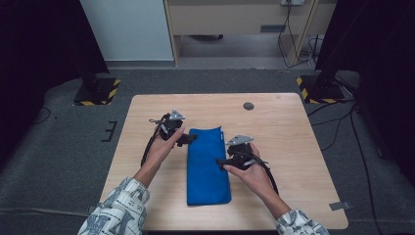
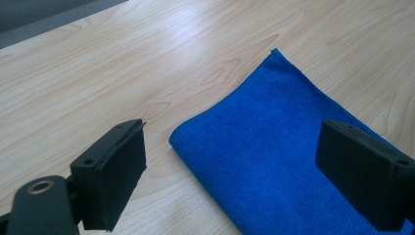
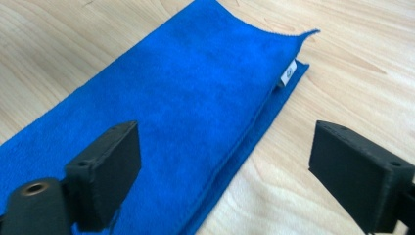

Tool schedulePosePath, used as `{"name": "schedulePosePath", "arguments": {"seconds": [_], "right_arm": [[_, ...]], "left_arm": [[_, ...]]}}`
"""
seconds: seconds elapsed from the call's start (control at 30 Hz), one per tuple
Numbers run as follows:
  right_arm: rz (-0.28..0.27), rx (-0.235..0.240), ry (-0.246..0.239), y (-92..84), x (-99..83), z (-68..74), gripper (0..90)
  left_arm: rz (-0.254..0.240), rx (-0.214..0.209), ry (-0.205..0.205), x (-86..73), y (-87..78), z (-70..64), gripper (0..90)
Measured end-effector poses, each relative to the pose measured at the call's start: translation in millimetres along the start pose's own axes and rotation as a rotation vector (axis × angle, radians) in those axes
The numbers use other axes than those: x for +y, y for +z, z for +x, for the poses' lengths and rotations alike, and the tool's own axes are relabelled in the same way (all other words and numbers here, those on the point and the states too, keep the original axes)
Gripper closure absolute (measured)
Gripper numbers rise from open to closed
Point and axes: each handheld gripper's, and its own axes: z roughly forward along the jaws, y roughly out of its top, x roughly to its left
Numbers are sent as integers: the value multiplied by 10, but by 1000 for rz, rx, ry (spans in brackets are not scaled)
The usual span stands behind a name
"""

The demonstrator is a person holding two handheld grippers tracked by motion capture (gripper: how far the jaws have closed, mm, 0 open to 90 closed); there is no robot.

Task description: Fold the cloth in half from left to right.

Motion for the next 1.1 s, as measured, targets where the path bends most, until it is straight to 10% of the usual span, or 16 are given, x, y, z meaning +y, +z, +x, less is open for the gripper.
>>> {"name": "schedulePosePath", "arguments": {"seconds": [0.27,1.1], "right_arm": [[18,3,-82,103,133,38,97],[19,-101,-118,401,652,-227,161]], "left_arm": [[-22,19,-3,-8,-79,53,110],[-4,19,-32,54,-116,152,110]]}}
